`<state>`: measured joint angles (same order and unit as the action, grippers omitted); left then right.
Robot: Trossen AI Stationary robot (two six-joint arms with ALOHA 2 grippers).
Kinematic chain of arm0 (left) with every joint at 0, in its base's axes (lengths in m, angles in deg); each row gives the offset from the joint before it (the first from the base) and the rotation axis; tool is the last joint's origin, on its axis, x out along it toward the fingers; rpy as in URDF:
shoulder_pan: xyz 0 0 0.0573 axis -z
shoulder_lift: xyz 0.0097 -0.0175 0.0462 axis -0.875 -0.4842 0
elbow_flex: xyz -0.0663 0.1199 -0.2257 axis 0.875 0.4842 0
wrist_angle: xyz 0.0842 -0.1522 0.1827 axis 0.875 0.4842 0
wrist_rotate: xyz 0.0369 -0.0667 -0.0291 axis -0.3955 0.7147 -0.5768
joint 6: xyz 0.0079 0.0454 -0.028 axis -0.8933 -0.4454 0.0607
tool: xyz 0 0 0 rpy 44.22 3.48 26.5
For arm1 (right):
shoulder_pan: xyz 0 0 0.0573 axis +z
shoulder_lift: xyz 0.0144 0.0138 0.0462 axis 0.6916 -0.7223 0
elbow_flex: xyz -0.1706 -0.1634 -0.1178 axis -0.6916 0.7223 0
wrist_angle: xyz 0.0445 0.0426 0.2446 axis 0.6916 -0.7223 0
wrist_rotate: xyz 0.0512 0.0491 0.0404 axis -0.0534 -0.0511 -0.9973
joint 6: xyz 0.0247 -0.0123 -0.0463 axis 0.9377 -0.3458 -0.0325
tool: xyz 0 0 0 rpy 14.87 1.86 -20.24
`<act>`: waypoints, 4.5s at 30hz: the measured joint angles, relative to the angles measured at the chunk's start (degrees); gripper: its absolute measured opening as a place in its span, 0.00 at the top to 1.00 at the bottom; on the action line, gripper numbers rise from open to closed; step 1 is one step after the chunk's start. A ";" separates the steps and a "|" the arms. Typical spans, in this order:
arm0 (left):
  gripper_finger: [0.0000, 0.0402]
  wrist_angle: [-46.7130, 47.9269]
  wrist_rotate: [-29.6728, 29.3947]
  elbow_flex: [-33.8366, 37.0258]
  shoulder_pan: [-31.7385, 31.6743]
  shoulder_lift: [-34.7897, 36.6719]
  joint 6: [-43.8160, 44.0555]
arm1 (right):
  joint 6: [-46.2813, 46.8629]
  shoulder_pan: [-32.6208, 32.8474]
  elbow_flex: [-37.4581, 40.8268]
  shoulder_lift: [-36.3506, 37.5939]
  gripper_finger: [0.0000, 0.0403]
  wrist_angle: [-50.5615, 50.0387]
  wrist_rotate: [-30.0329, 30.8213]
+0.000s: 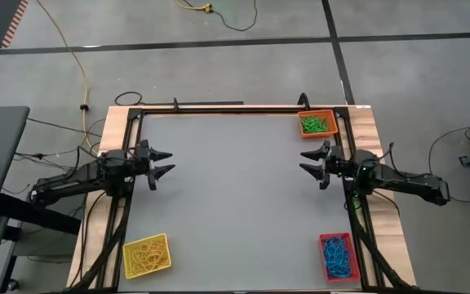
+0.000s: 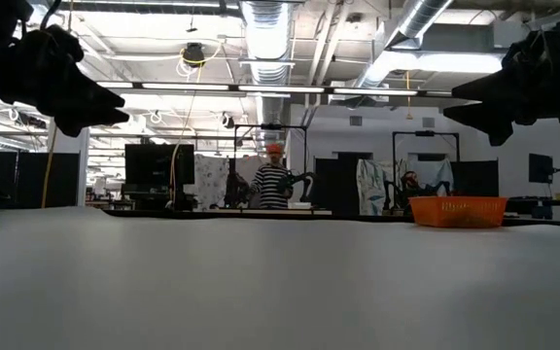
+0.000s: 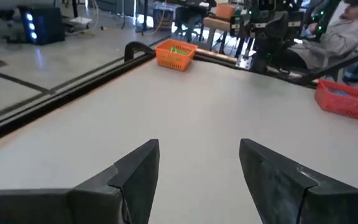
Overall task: Sort rubber bands into baskets
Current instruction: Return to Home Position
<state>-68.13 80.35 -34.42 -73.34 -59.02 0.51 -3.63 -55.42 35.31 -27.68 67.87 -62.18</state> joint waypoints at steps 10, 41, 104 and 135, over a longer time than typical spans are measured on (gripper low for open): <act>0.47 1.19 0.00 -0.02 0.00 0.02 0.25 | 0.00 0.00 0.04 0.00 0.35 0.02 0.00; 0.47 6.55 0.00 -0.02 0.00 0.00 0.22 | 0.00 0.00 0.04 0.00 0.35 0.15 0.00; 0.47 6.55 -0.01 -0.07 0.00 0.02 0.21 | 0.00 0.00 0.04 0.02 0.35 0.20 -0.02; 0.47 6.55 -0.01 -0.07 -0.02 0.02 0.20 | 0.00 0.00 0.04 0.00 0.35 0.18 -0.02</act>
<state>-61.58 80.34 -34.49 -73.36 -58.99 0.71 -3.63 -55.42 35.35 -27.68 68.05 -62.20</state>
